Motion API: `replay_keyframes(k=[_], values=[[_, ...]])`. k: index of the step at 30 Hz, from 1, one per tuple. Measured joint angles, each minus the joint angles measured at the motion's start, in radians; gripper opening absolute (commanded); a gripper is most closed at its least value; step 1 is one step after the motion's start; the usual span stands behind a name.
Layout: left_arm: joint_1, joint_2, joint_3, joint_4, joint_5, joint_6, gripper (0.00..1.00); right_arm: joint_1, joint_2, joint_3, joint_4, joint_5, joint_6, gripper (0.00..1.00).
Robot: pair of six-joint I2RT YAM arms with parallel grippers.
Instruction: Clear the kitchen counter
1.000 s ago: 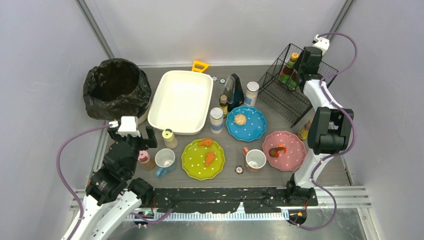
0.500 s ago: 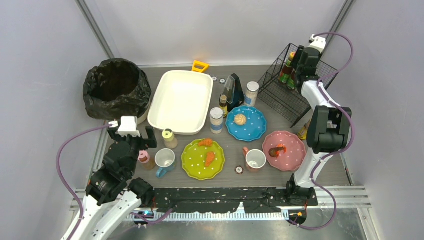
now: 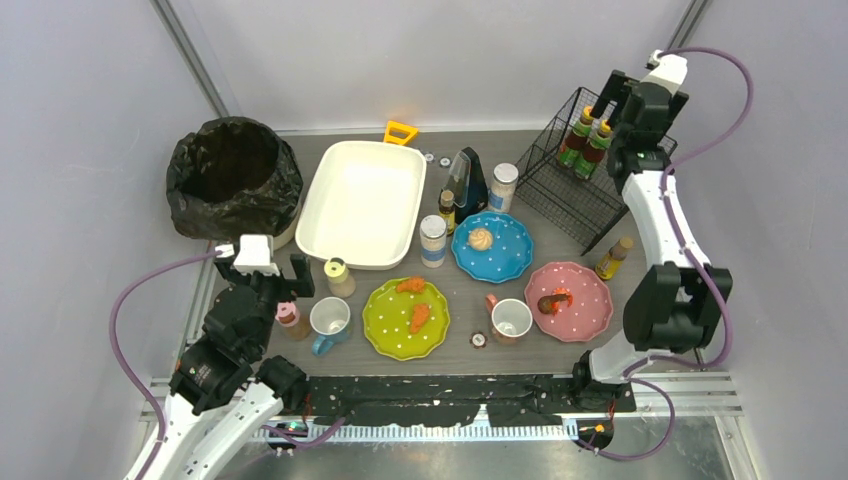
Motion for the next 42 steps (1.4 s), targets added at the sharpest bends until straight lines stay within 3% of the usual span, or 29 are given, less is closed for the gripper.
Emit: replay_keyframes(k=[7, 16, 24, 32, 42], values=[[0.000, -0.002, 0.000, -0.003, 0.014, -0.019, 0.99, 0.003, -0.202, -0.006, -0.266, 0.074, 0.057, 0.97], [0.000, 0.005, 0.005, -0.022, 0.052, -0.031, 0.99, 0.003, -0.496, -0.224, -0.552, 0.143, 0.219, 0.99], [0.000, -0.005, 0.005, -0.023, 0.072, -0.045, 0.99, 0.003, -0.591, -0.441, -0.729, 0.143, 0.307, 0.84], [0.000, -0.013, 0.005, -0.023, 0.074, -0.048, 0.99, 0.003, -0.632, -0.571, -0.766, 0.137, 0.341, 0.72], [0.000, -0.015, 0.005, -0.023, 0.072, -0.048, 0.99, -0.037, -0.599, -0.619, -0.634, 0.143, 0.343, 0.61]])
